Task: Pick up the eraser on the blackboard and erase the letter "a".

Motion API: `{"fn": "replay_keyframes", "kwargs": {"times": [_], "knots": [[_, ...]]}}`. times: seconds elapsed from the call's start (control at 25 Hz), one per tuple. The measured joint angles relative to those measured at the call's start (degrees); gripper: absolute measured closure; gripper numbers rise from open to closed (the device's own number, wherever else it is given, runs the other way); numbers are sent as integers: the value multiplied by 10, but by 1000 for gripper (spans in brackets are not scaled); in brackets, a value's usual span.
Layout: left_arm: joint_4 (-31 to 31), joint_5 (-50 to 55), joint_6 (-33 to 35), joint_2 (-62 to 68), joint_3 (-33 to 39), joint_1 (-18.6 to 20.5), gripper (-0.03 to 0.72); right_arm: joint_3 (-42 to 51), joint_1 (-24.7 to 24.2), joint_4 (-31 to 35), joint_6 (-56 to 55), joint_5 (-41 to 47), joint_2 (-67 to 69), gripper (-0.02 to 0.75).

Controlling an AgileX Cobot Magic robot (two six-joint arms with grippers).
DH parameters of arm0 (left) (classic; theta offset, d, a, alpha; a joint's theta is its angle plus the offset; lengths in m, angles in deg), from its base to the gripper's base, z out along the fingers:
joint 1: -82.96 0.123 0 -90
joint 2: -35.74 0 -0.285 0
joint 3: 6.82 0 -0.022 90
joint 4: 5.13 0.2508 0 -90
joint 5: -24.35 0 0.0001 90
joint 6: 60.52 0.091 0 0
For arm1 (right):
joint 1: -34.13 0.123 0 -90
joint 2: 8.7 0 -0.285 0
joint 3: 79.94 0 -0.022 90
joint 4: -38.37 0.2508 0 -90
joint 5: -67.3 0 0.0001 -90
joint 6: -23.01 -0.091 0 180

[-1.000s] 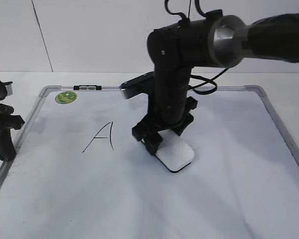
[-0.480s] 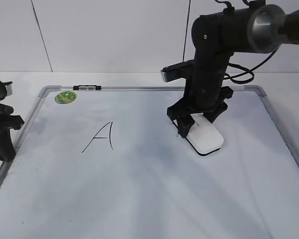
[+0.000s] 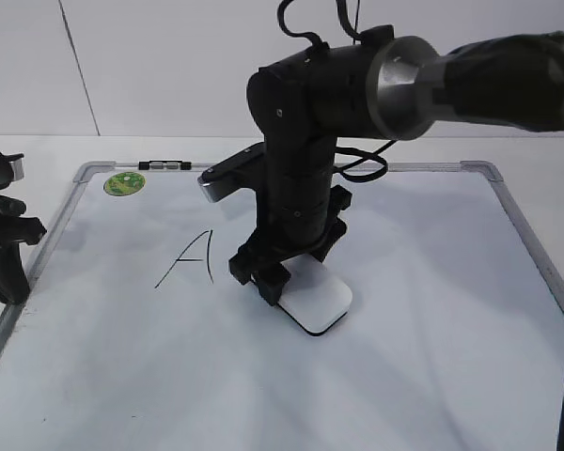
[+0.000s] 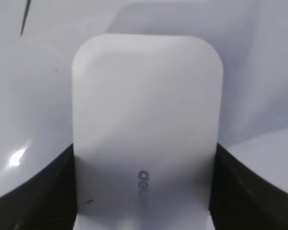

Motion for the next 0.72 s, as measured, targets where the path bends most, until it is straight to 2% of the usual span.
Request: {"fn": "replay_keyframes", "kwargs": {"times": [0.12, 0.48, 0.72], "knots": [[0, 0, 0, 0, 0, 0, 643, 0, -17, 7, -3, 0, 1, 175], [0, 0, 0, 0, 0, 0, 642, 0, -128, 8, -8, 6, 1, 175], [0, 0, 0, 0, 0, 0, 642, 3, -136, 8, -11, 24, -9, 175]]}}
